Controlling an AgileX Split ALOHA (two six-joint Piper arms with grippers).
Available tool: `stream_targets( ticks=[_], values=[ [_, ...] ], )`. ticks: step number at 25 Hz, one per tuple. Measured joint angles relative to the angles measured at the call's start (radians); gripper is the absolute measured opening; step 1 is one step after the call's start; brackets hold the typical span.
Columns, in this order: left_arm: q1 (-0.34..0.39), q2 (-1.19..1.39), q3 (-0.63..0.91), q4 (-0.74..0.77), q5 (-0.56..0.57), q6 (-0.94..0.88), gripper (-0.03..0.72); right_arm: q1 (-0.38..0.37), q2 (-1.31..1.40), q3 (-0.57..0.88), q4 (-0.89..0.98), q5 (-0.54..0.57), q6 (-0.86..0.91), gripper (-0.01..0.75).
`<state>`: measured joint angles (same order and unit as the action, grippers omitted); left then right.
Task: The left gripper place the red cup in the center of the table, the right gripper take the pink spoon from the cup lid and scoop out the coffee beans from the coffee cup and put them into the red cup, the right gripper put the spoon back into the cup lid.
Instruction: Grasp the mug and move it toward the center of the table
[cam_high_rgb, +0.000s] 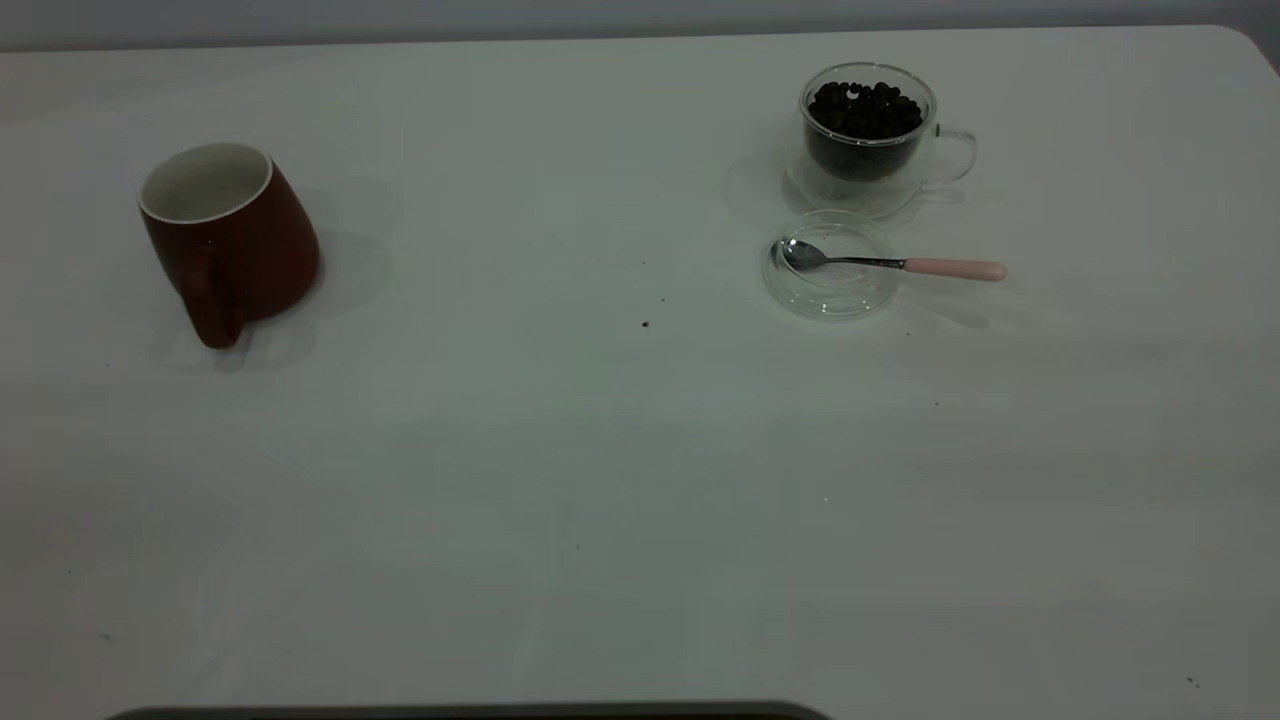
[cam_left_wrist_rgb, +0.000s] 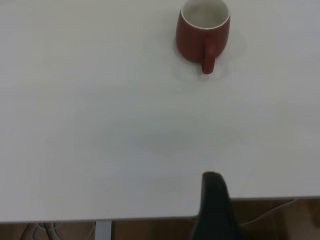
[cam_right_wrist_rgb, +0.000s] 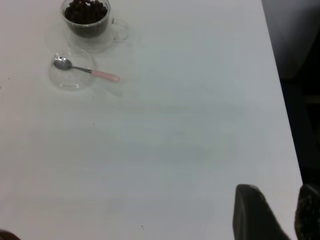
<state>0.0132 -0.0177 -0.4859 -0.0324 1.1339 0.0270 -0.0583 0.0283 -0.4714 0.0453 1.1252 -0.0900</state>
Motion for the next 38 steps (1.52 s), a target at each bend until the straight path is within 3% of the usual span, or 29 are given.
stream_targets(
  ticks=[25,31,38],
  values=[
    [0.000,0.022,0.000,0.000,0.000,-0.001,0.586,0.000,0.000,0.000,0.000,0.000,0.000,0.239],
    [0.000,0.301,-0.089,0.046,-0.130,0.004,0.586,0.000,0.000,0.000,0.000,0.000,0.000,0.239],
    [0.000,0.730,-0.199,0.280,-0.278,0.026,0.586,0.000,0.000,0.000,0.000,0.000,0.000,0.239]
  ],
)
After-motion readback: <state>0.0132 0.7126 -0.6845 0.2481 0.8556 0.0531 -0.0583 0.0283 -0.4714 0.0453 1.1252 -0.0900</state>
